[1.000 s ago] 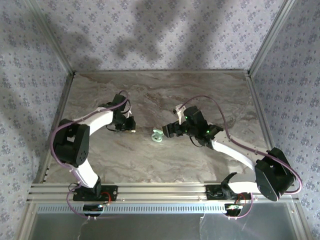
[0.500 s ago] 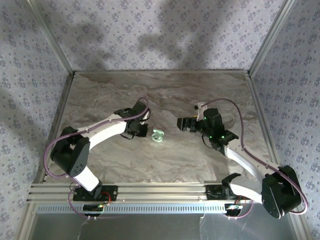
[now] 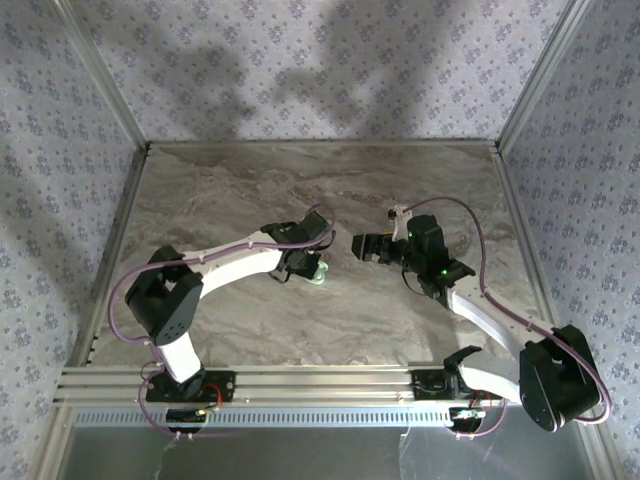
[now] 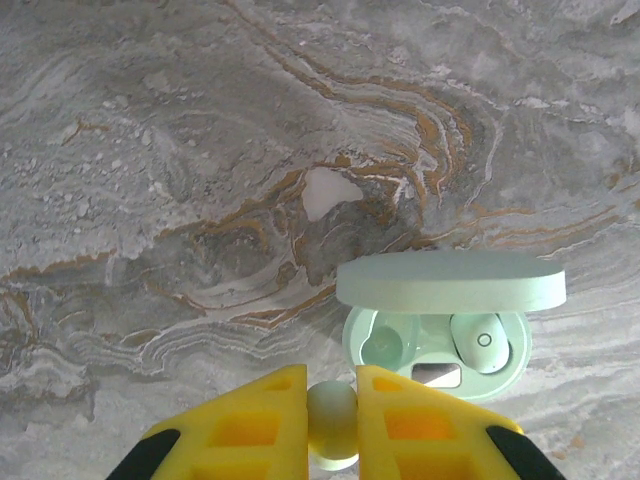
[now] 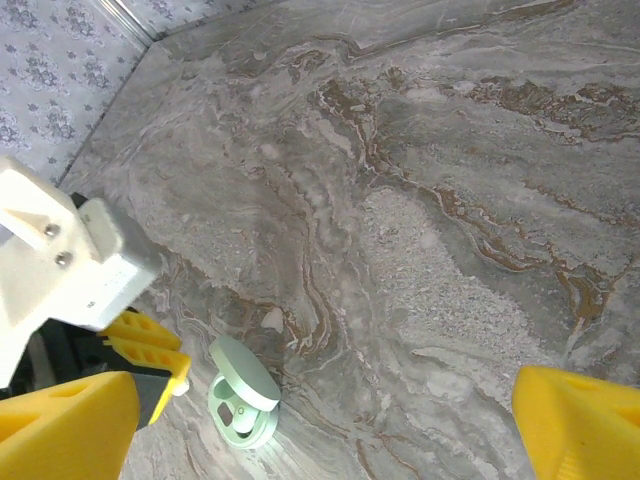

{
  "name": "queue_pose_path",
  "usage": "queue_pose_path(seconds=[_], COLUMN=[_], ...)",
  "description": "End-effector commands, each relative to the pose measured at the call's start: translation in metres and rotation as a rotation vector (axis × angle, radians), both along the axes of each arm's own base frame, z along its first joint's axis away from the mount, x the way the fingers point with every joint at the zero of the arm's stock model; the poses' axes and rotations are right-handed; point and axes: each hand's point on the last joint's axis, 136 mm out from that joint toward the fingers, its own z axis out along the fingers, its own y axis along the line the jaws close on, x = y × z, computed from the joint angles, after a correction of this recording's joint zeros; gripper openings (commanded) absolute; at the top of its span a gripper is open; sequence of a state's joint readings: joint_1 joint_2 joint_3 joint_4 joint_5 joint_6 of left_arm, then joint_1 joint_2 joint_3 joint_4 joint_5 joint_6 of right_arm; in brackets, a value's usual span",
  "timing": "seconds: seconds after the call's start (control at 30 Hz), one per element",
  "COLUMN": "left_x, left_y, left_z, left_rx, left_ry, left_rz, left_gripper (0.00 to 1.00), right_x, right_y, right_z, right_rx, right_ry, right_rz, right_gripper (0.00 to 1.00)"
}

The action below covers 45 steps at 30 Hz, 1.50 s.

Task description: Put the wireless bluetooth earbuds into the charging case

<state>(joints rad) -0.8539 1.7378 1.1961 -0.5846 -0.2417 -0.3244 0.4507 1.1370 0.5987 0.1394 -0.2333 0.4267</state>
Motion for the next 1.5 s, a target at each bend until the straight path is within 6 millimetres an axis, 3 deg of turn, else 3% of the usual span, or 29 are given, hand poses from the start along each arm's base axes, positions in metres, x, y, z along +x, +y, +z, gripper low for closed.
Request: queue_pose_path(seconds=[0.0, 0.37, 1.17, 1.47], left_x=[0.009, 0.008, 0.002, -0.003], left_y=[-0.003, -0.015, -0.020, -0.023], left_z=[0.001, -0.005, -0.025, -0.027], left_rx=[0.068, 0.114, 0.194, 0.205], left_ry=[-0.055, -0.104, -0.092, -0.084], left_rz=[-0.051, -0.131, -0.180, -0.186], left_gripper=[0.15, 0.15, 0.14, 0.23], right_x=[0.003, 0.003, 0.003, 0.002], right_y=[0.000, -0.004, -0.005, -0.005], right_z=[0.004, 0.006, 0.008, 0.007], right_rx=[0.021, 0.027, 0.034, 0.033], right_ry=[-0.002, -0.003, -0.005, -0.005], right_rz=[-0.001, -0.013, -0.014, -0.015], right_gripper=[0.98, 0.97, 0.97, 0.98])
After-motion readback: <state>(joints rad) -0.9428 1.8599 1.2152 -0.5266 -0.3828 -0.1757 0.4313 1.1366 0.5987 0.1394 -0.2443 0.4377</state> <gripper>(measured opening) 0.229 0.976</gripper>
